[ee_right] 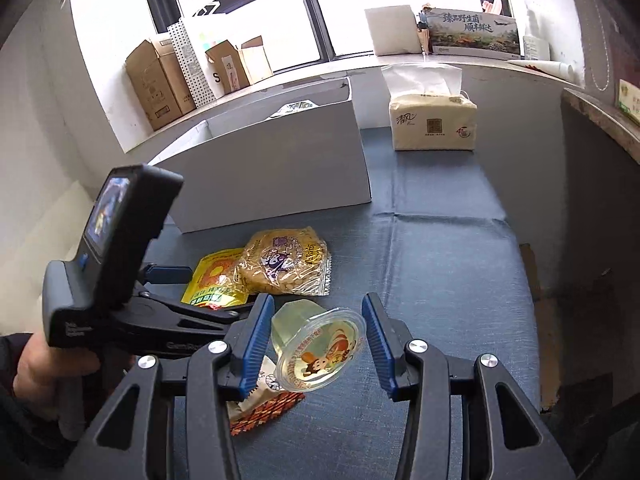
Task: Organize snacks
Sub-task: 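Grasp another jelly cup with the right tool while the left tool grasps a yellow bag, then lower the jelly cup and yellow bag into the box and release both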
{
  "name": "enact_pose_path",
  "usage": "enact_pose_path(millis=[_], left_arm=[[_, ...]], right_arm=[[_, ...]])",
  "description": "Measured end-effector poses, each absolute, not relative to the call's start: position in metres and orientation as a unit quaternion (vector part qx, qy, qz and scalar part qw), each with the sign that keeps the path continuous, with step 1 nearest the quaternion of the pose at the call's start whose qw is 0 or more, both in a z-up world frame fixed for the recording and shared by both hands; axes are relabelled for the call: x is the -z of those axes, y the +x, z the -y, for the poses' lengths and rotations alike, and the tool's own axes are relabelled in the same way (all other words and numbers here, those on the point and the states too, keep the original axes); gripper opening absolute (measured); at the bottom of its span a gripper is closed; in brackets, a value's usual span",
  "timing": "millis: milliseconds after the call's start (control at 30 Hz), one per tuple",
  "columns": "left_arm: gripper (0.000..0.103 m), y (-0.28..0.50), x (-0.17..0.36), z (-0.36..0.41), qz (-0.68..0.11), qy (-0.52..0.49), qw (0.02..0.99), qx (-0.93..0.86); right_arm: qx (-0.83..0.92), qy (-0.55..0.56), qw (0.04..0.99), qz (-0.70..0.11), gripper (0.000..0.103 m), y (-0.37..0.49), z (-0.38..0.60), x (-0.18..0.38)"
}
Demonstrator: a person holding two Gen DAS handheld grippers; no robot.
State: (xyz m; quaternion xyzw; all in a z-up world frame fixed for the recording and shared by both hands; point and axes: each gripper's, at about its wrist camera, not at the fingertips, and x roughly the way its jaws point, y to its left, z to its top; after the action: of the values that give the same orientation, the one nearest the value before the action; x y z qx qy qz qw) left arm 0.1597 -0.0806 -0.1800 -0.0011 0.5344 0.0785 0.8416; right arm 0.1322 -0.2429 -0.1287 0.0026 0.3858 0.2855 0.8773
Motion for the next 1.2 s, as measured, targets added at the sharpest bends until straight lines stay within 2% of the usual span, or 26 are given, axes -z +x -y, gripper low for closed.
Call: enact_pose_path(millis=[67,100,167,200,333,500,700,933,1200], left_arm=[[0.103,0.156,0.18,0.077,-0.529,-0.006,0.845,-0.074],[0.1,0.153,0.181,0.072,-0.532,-0.019,0.844,-0.064],[0.087,0.145,0.179,0.059,-0.532,-0.043,0.844,-0.046],[0.072,0.14,0.176,0.053,-0.529,-0.04,0.846,-0.047],[0.056,0.121,0.172,0.014,-0.524,-0.084,0.846,-0.047],[0.049,0.103,0.163,-0.018,-0.505,-0.099,0.856,-0.054],[0.045,0.088,0.139,-0.038,-0.471,-0.106,0.875,-0.044],[0.045,0.082,0.079,-0.037,-0.426,-0.089,0.9,-0.024],[0.046,0.099,0.008,-0.036,-0.38,-0.082,0.921,-0.022]], right_arm=[[-0.284,0.006,0.878,-0.385,0.05,0.132,0.246,0.128],[-0.285,0.009,0.878,-0.385,0.05,0.132,0.247,0.128],[-0.287,0.009,0.878,-0.383,0.05,0.13,0.247,0.127],[-0.288,0.01,0.878,-0.383,0.05,0.13,0.247,0.126],[-0.295,0.012,0.878,-0.378,0.05,0.127,0.244,0.126],[-0.304,0.007,0.872,-0.383,0.05,0.125,0.232,0.129],[-0.314,-0.001,0.87,-0.381,0.05,0.122,0.219,0.126],[-0.327,-0.007,0.872,-0.363,0.05,0.125,0.206,0.108],[-0.361,0.005,0.876,-0.321,0.05,0.151,0.179,0.058]])
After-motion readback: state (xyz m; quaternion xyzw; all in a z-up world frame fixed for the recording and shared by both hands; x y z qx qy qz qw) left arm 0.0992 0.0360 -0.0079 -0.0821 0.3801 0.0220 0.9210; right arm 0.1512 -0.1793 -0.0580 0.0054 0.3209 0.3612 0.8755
